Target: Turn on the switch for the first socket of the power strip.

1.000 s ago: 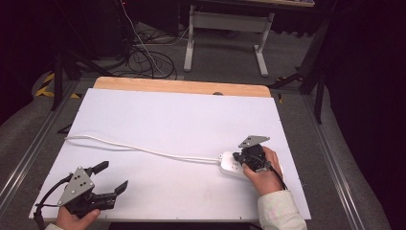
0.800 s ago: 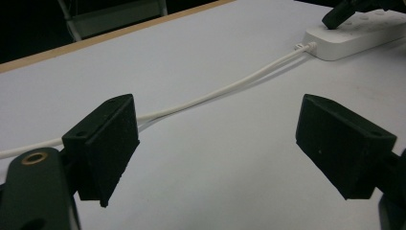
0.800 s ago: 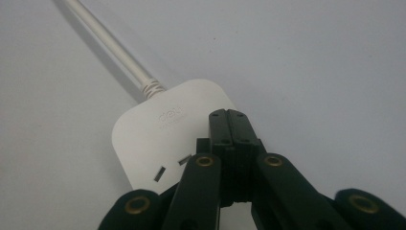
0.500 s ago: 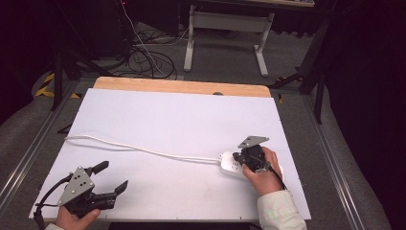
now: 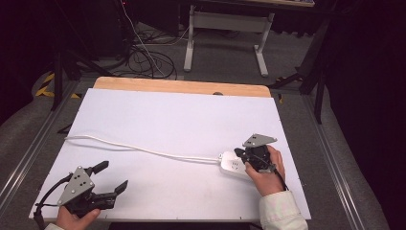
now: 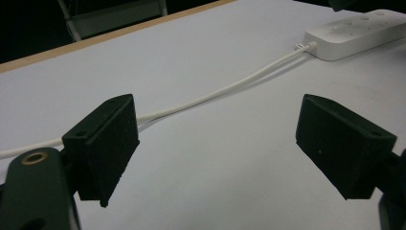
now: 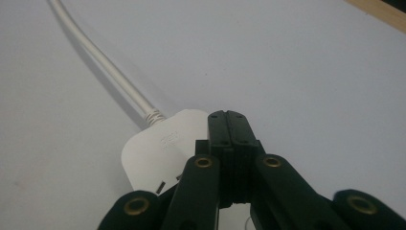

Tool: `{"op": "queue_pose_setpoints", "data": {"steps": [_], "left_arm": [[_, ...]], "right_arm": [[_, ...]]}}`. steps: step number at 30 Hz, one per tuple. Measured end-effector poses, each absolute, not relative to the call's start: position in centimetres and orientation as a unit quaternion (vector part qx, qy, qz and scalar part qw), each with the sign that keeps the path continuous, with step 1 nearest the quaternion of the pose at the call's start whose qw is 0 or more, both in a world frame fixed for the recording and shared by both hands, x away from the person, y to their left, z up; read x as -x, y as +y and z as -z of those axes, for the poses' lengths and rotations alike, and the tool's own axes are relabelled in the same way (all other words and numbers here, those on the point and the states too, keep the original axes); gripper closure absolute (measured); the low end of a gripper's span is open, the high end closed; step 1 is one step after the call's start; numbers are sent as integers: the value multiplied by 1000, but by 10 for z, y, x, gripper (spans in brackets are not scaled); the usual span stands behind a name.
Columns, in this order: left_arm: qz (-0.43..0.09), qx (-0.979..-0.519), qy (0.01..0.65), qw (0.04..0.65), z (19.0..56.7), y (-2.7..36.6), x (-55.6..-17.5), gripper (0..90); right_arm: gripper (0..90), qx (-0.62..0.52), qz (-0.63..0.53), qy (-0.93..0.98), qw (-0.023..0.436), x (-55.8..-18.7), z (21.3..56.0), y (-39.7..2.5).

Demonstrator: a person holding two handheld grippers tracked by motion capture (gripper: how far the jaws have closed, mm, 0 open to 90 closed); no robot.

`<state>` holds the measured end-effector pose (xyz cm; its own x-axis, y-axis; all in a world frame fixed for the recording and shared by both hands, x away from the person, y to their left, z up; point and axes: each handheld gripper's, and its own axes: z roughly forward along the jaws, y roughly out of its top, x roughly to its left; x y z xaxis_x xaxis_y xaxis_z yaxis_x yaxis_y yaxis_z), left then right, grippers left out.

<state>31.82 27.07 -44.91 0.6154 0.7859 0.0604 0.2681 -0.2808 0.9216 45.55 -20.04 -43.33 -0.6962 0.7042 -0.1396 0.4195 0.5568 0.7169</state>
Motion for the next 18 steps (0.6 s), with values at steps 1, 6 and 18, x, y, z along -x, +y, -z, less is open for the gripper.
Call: {"op": "queue_pose_setpoints", "data": {"steps": [1, 6, 18], "left_arm": [[-265, -755, 349, 488, 449, 271, -318, 153], [-265, -755, 349, 488, 449, 271, -318, 153], [-266, -754, 350, 488, 449, 271, -318, 153]], "right_arm": [[900, -329, -340, 855, 211, -455, 431, -201], [900, -319, -348, 853, 221, -448, 422, -201], [900, -292, -370, 849, 240, -429, 399, -197]]}}
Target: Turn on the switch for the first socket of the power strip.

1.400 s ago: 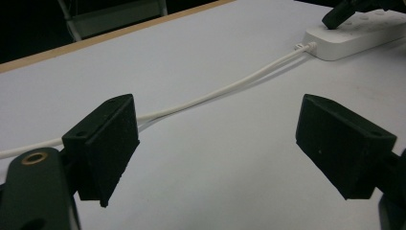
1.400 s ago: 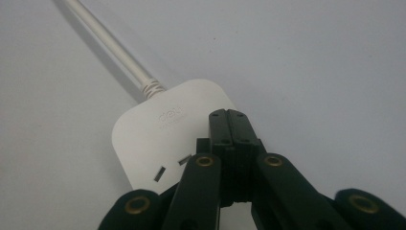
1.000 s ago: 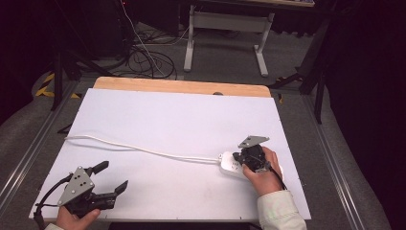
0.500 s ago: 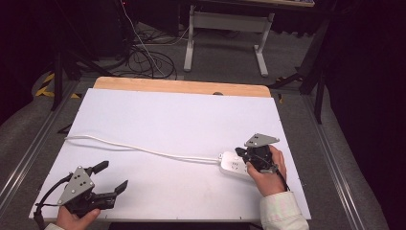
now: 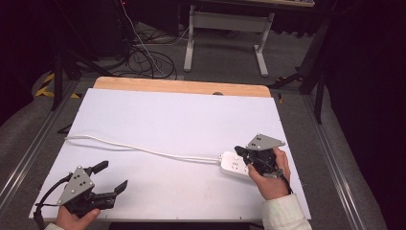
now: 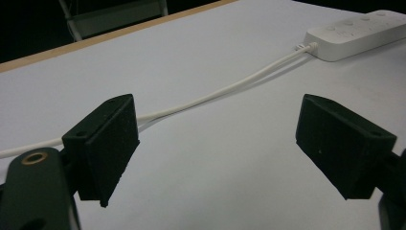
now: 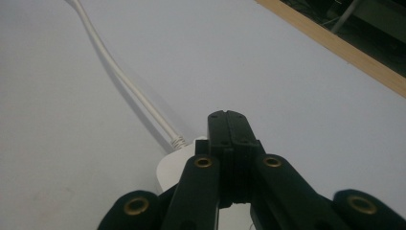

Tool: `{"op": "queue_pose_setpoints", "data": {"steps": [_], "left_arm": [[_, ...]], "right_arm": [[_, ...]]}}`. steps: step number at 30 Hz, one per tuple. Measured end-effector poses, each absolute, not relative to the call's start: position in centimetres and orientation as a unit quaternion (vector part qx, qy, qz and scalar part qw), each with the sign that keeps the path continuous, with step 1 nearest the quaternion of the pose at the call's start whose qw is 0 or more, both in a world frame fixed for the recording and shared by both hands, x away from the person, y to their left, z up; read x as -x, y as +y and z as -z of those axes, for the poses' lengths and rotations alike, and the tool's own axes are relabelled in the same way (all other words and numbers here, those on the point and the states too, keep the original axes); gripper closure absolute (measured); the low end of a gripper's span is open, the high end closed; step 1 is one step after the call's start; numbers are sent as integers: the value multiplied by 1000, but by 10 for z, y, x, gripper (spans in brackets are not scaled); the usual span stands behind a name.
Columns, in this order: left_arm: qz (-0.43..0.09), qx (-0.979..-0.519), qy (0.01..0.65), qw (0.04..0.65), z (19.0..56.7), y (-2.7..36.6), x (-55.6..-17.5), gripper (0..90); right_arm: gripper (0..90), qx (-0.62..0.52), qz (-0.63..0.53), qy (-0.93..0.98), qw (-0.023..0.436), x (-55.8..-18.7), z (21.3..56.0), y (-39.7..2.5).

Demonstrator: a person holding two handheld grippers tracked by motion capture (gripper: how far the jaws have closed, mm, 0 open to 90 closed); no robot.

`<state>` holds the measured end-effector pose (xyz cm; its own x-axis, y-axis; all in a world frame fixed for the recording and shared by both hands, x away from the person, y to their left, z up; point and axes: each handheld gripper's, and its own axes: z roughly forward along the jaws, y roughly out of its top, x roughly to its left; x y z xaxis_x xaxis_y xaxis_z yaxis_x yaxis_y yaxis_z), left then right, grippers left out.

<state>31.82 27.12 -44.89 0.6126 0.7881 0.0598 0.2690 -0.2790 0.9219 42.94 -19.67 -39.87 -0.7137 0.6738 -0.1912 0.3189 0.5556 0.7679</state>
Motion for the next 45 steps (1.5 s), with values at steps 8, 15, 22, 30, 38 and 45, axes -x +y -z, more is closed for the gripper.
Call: {"op": "queue_pose_setpoints", "data": {"steps": [8, 15, 22, 30, 38, 45], "left_arm": [[-267, -756, 348, 486, 449, 271, -319, 153], [-266, -753, 352, 488, 449, 272, -318, 153], [-269, -753, 351, 487, 448, 271, -318, 153], [-268, -754, 350, 487, 448, 272, -317, 153], [-269, -756, 348, 484, 447, 271, -316, 155], [-268, -757, 352, 481, 446, 270, -315, 156]], "right_arm": [[900, -286, -389, 843, 239, -422, 392, -199], [714, -277, -407, 837, 239, -418, 384, -200], [523, -243, -446, 821, 261, -408, 378, -202], [388, -274, -489, 801, 208, -397, 387, -214], [207, -273, -534, 779, 186, -389, 402, -230], [114, -274, -538, 777, 177, -385, 422, -241]]}}
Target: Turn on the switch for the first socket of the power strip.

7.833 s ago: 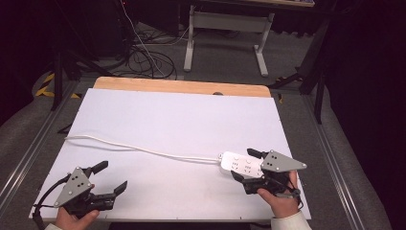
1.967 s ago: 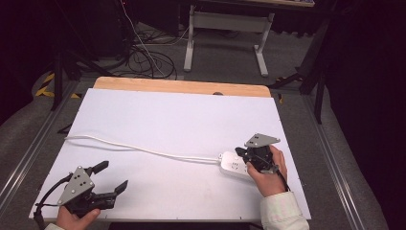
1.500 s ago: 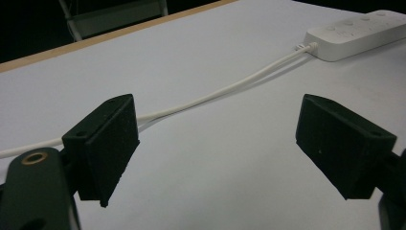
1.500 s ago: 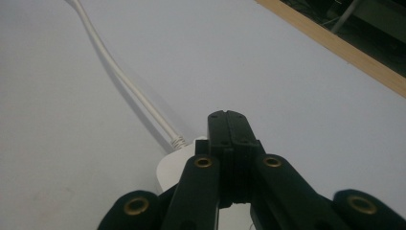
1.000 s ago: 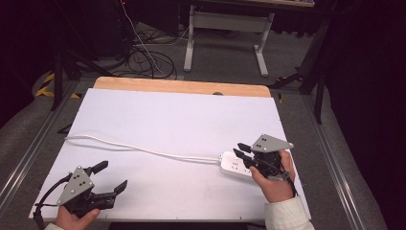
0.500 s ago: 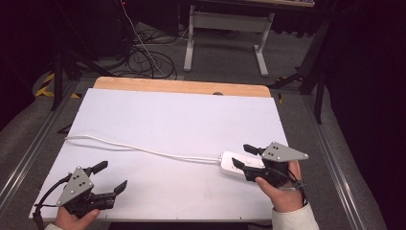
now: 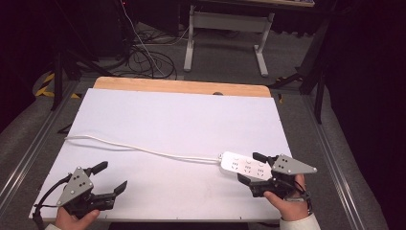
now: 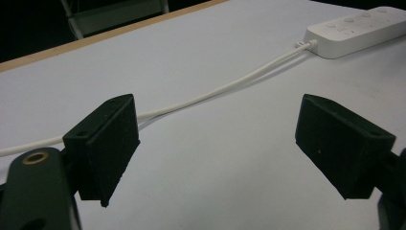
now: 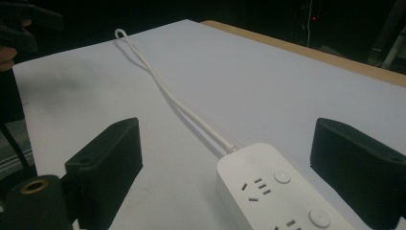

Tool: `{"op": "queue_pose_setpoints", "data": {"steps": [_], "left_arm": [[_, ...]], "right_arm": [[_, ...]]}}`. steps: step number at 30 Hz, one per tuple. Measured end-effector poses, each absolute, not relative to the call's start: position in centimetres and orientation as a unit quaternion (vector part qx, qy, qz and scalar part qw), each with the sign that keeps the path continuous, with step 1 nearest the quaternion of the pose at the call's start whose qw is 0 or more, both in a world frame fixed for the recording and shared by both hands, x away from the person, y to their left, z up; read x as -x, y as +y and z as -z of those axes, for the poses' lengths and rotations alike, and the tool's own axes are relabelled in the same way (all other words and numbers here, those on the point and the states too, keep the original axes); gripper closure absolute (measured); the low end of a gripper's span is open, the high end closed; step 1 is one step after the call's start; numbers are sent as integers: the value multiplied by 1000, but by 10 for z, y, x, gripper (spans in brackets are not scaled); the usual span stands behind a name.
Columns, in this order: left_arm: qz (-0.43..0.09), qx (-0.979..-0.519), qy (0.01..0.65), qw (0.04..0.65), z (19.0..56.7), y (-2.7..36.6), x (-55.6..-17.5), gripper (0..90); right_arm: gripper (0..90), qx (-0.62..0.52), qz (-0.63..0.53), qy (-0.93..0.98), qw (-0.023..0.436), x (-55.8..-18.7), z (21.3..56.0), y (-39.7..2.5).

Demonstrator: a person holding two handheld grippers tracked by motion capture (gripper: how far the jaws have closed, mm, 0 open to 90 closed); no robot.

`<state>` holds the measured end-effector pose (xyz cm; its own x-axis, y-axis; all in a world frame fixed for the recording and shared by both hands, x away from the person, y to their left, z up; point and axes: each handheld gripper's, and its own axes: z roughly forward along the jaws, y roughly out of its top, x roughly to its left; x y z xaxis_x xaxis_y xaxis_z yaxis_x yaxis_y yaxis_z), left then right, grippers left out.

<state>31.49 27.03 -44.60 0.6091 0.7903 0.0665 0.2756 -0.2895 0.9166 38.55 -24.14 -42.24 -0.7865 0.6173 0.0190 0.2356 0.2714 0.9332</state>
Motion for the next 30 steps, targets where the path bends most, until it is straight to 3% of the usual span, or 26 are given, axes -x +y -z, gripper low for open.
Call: {"op": "queue_pose_setpoints", "data": {"steps": [12, 30], "left_arm": [[-254, -760, 355, 482, 444, 270, -312, 157], [-260, -762, 354, 476, 448, 270, -312, 157]], "right_arm": [[70, -267, -533, 782, 180, -380, 452, -252], [75, -281, -510, 798, 156, -377, 487, -248]]}}
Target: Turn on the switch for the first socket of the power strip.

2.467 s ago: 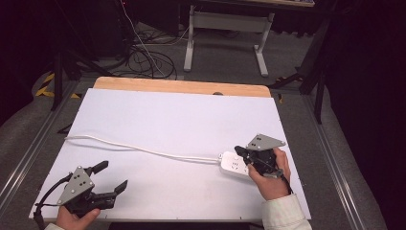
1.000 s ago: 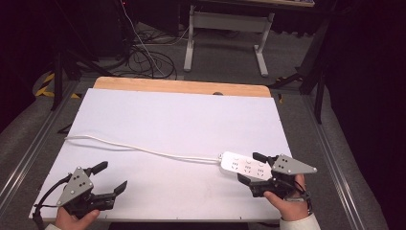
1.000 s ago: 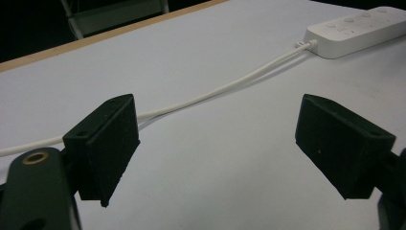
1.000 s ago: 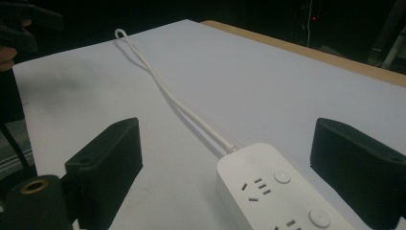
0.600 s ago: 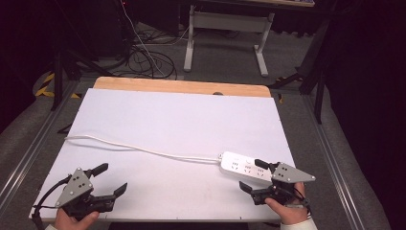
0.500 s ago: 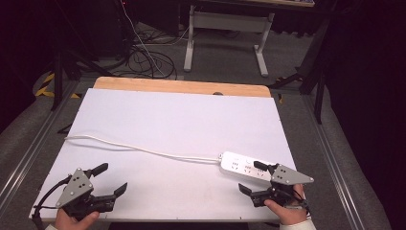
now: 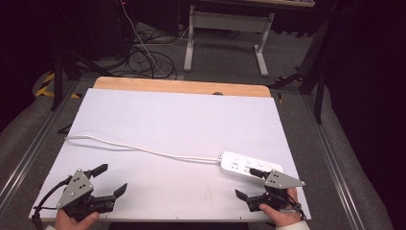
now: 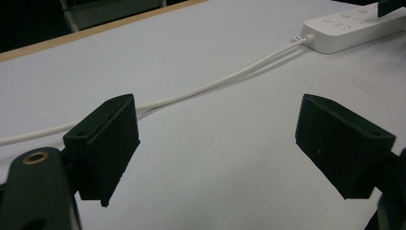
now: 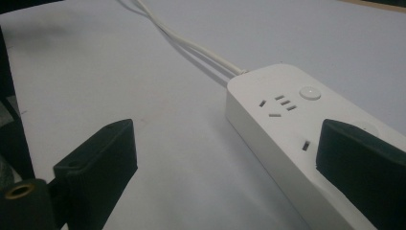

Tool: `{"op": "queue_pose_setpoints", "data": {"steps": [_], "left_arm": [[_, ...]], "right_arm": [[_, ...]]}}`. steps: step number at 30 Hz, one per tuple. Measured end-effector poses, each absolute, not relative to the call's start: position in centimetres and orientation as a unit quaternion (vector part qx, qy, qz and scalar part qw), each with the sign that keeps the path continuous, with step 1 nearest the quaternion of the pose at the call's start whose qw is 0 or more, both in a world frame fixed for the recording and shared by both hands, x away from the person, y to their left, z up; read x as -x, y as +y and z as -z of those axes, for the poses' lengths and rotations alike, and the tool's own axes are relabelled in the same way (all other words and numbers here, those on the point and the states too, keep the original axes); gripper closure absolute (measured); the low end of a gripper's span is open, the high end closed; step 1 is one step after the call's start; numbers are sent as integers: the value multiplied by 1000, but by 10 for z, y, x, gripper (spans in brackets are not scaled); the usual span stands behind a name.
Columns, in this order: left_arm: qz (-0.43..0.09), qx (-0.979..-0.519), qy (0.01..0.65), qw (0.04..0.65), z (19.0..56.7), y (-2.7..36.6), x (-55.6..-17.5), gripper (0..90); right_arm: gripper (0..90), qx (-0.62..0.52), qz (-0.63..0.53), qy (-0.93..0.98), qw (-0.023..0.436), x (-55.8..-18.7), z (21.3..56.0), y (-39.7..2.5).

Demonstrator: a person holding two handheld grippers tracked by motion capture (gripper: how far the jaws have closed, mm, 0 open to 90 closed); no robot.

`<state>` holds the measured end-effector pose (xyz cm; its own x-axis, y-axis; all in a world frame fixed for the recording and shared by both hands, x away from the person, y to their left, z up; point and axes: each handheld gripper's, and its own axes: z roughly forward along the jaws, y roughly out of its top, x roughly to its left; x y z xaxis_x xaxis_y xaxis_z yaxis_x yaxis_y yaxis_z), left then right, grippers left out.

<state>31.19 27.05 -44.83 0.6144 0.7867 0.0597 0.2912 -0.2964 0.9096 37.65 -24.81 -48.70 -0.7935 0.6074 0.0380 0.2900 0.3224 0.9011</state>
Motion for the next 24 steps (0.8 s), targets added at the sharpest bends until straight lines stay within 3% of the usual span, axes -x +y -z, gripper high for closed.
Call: {"op": "queue_pose_setpoints", "data": {"steps": [24], "left_arm": [[-270, -755, 352, 482, 450, 271, -314, 149]], "right_arm": [[113, -272, -510, 793, 190, -376, 480, -250]]}}
